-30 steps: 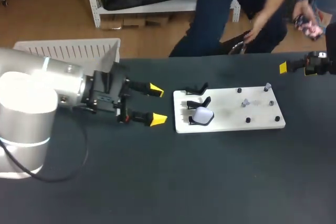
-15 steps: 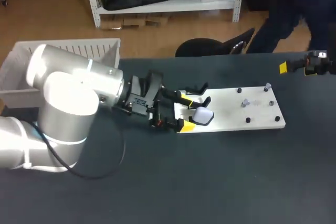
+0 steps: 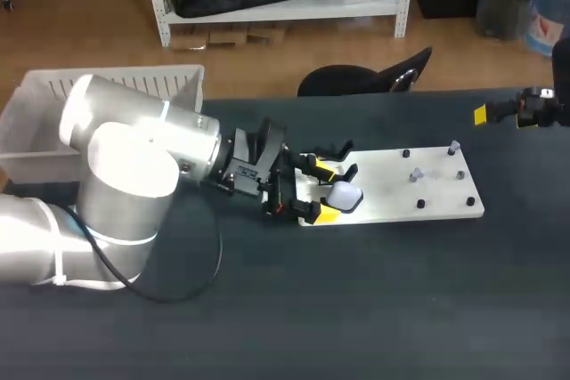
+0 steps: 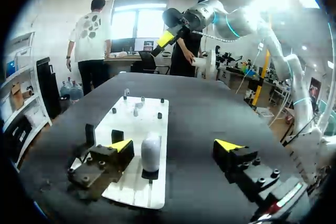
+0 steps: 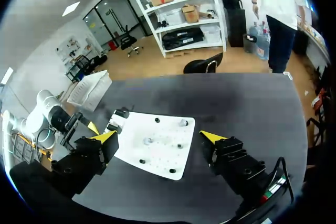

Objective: Pick up each earbud case from the left stands, insert the matching earbuds, close the lid, and place the case in the box.

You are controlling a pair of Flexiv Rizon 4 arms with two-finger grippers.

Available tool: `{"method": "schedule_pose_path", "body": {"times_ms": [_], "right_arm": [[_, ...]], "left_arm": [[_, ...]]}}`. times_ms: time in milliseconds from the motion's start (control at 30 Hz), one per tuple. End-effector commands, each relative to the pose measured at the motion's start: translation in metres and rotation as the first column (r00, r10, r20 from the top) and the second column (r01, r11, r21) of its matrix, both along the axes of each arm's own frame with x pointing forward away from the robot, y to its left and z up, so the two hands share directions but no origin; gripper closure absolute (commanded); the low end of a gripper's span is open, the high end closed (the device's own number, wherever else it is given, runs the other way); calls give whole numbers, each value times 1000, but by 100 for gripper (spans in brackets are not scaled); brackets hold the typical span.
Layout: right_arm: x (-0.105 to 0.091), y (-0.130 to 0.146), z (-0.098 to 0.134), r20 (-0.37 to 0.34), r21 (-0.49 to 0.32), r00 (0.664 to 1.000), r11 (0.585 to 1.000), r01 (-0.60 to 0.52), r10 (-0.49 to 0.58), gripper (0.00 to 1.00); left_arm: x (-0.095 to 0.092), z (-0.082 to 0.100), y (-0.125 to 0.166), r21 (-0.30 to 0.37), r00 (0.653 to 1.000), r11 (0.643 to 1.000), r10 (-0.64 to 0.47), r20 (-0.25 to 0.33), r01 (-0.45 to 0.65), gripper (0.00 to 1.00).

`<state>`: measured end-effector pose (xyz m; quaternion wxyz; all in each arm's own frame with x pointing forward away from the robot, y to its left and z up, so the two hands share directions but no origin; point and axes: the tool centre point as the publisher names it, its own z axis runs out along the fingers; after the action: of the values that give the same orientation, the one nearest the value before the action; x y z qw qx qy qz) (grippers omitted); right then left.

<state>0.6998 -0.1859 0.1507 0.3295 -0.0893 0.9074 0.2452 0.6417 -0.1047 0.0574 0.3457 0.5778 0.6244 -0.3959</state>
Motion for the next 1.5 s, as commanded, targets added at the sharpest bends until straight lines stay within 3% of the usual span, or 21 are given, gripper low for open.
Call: {"method": "schedule_pose_path", "body": {"times_ms": [33,767,1500], "right_arm": [[0,0,0,0,0,1000,1000,0,0,0],[0,0,0,0,0,1000,1000,0,0,0],[0,0,0,0,0,1000,1000,0,0,0]], "left_arm": [[6,0,3,4,1000,1000,-1,9,1,0],[29,-35,-4,35,999,999,6,-39,-5,0],[21,-34,-12,9,999,1000,-13,-38,13,0]]}}
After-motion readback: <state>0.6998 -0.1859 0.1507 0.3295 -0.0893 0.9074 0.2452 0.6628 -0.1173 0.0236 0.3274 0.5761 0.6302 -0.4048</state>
